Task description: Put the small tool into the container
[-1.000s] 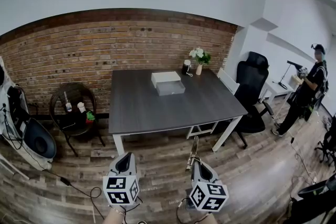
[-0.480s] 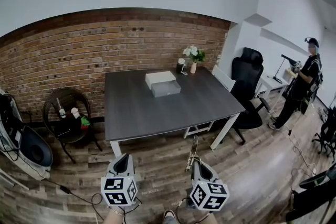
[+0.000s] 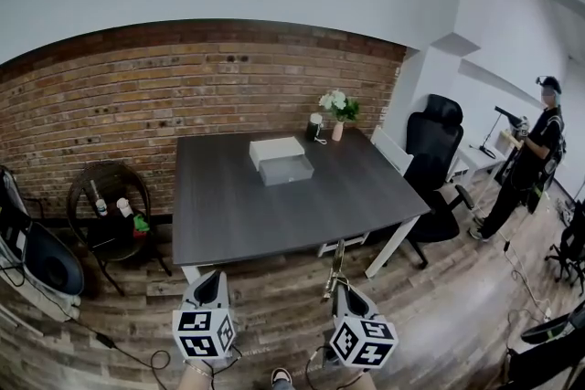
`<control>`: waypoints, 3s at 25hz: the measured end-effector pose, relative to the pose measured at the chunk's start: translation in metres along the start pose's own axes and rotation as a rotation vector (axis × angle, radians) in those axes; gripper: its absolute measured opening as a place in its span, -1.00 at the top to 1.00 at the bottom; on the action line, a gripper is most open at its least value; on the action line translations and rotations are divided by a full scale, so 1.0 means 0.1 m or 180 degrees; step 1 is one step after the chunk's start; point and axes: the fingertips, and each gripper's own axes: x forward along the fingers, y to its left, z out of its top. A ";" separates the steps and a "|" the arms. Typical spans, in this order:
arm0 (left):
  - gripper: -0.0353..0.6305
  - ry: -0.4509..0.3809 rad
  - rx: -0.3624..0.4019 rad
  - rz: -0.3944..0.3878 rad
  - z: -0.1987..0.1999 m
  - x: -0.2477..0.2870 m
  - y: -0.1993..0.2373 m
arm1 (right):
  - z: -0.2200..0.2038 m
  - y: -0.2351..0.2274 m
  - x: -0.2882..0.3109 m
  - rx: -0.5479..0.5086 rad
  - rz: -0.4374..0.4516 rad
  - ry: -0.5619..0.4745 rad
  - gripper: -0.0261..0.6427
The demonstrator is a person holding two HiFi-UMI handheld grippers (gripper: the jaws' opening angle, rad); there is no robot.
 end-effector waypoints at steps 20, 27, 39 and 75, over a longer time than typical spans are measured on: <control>0.91 -0.0010 0.0020 0.0295 0.32 1.51 -0.43 | 0.63 -0.92 1.46 -0.0075 0.0348 0.0114 0.91; 0.91 0.0052 0.0094 0.0373 0.33 1.94 -0.53 | 0.68 -1.11 1.88 -0.0006 0.0434 0.0177 0.91; 0.91 0.0149 0.0177 0.0430 0.29 2.91 -0.37 | 0.74 -1.30 2.79 0.0024 0.0500 0.0281 0.91; 0.91 0.0088 -0.0026 0.0938 0.95 5.50 -0.05 | 1.63 -1.56 5.72 -0.0363 0.1203 0.0690 0.91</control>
